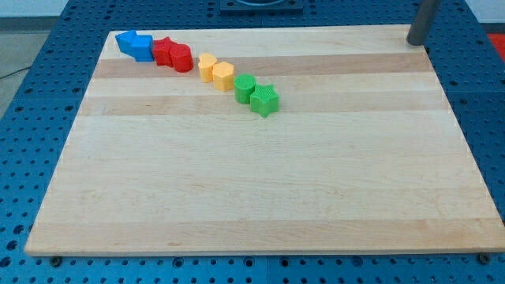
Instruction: Move the arm to the right center of the board
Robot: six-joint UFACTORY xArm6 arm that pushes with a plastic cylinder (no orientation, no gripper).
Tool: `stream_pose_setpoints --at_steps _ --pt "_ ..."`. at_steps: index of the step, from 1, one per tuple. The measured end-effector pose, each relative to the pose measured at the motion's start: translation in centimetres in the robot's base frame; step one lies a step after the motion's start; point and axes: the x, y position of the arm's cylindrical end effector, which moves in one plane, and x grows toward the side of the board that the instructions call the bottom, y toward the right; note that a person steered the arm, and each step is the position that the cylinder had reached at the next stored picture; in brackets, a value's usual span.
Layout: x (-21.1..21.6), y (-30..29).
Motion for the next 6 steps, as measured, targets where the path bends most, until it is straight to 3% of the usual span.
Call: stream_pose_setpoints --at_steps 2,3,4,5,6 --pt "0.6 0.0" --pt "4.0 0.0" --pt "10.7 -1.2" --pt "21.9 -4.3" --pt "23.8 -16.4"
